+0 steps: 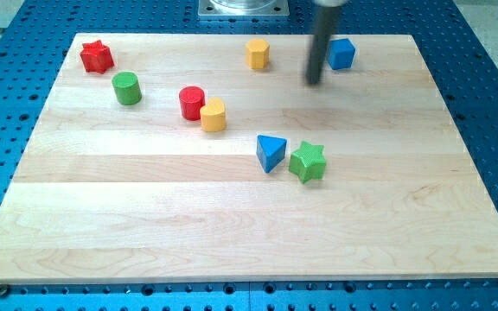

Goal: Push the blue cube horizontal to the yellow hexagon

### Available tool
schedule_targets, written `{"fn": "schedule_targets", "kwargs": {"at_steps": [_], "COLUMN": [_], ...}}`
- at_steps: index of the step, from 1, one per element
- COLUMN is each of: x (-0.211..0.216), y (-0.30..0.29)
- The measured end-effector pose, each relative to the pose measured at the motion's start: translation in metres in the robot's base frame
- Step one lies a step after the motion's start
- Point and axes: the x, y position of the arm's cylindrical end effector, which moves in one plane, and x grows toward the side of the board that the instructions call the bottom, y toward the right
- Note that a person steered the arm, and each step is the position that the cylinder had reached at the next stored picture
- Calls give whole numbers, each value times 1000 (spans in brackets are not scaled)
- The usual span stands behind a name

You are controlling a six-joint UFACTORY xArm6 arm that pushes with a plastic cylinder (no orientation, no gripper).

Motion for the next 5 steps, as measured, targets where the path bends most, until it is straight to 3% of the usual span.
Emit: {"fn": "schedule_targets", "kwargs": {"at_steps": [1,3,5], "x": [-46,-60,-60], "y": [51,117,117]}}
